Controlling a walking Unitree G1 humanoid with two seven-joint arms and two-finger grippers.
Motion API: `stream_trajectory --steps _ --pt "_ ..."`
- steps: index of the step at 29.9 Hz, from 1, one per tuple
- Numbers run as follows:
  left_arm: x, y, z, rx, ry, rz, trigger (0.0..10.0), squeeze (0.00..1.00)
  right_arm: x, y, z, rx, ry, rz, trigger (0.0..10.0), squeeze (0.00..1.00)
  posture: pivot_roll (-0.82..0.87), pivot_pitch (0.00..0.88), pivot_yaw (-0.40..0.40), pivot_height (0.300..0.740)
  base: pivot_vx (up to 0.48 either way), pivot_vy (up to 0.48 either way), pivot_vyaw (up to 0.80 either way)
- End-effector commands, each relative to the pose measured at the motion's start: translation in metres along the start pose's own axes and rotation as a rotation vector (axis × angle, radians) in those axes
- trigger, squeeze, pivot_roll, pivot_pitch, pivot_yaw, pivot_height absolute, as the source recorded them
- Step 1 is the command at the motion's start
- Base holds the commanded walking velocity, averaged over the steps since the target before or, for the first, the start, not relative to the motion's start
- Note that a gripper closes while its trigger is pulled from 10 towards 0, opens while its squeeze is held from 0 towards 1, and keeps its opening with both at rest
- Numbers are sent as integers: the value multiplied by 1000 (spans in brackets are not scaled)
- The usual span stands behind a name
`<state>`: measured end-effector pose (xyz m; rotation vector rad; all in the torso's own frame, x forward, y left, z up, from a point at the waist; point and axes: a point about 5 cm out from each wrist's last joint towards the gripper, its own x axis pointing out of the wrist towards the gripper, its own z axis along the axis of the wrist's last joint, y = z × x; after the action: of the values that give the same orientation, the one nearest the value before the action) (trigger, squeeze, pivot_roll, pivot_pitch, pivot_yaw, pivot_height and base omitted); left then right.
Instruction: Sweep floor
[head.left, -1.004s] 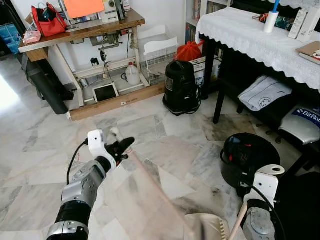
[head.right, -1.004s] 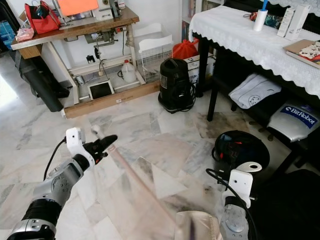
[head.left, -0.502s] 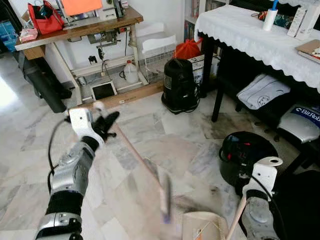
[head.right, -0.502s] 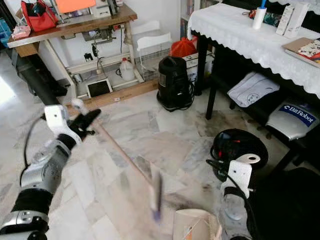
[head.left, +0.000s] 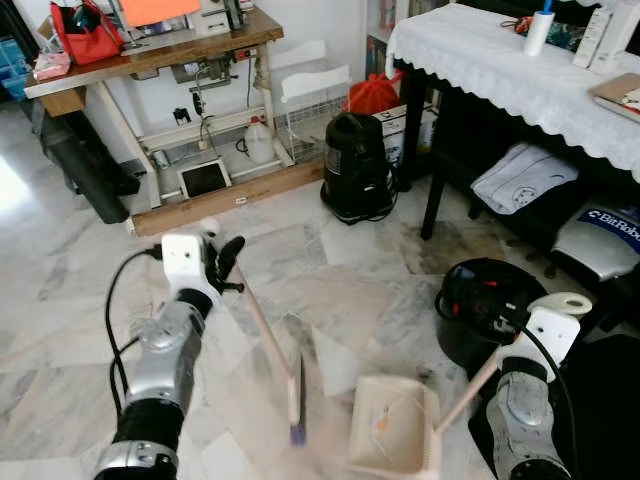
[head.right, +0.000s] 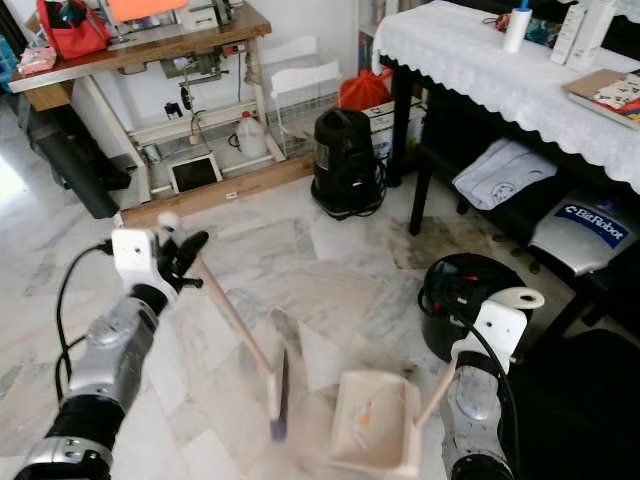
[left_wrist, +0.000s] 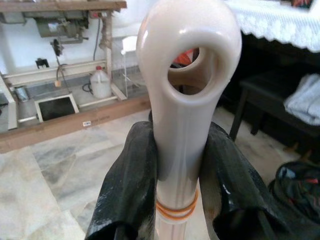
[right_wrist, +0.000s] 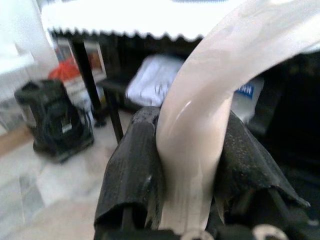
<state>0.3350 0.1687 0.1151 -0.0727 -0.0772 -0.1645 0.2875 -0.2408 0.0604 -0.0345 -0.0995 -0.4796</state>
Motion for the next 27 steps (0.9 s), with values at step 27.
stream_trajectory --steps 27 --pt "0 -15 8 163 -125 30 10000 0 3 47 46 95 -135 159 10000 0 -17 0 8 740 0 0 536"
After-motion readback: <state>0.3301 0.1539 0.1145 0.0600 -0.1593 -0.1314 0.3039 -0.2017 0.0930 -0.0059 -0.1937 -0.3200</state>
